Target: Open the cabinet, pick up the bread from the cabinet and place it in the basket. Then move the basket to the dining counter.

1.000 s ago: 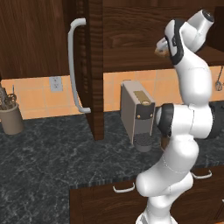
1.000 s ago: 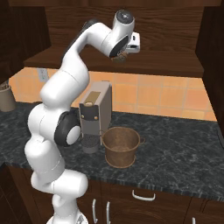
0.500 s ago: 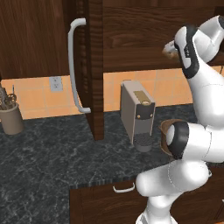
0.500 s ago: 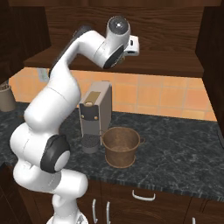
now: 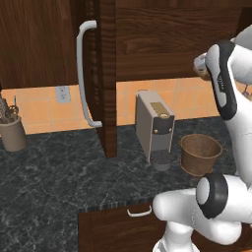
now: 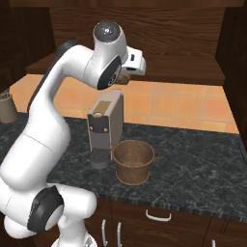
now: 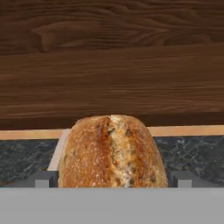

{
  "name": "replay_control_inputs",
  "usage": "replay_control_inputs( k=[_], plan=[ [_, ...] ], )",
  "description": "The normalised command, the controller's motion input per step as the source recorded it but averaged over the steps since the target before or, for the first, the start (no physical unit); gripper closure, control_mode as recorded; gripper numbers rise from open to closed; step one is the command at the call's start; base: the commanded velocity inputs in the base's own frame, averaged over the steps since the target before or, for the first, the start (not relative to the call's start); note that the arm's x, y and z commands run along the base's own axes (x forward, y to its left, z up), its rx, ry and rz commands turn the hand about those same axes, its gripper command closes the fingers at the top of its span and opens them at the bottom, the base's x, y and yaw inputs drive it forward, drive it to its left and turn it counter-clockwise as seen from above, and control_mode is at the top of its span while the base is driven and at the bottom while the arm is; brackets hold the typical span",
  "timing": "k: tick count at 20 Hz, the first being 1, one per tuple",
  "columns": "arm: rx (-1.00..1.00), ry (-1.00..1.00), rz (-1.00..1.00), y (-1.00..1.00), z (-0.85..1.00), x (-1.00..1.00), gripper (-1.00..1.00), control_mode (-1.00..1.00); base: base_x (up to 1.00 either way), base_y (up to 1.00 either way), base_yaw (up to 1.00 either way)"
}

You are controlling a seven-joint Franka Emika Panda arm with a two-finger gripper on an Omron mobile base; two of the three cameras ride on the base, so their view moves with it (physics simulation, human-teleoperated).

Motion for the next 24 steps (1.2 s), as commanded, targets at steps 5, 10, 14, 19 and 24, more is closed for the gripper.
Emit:
replay_control_inputs(
  k=[5,10,14,19,24],
  plan=[
    [0.0,0.13,0.0,0.0,-0.41,-1.0,1.0,-1.0,0.0,0.0,0.0],
    [-0.01,0.21,0.0,0.0,-0.67,-0.63,1.0,-1.0,0.0,0.0,0.0],
    [-0.04,0.18,0.0,0.0,-0.76,-0.15,1.0,-1.0,0.0,0.0,0.0],
    [0.0,0.05,0.02,-0.03,-0.71,0.12,1.0,-1.0,0.0,0.0,0.0],
    [0.02,0.0,0.0,-0.04,-0.4,0.11,1.0,-1.0,0.0,0.0,0.0]
  ],
)
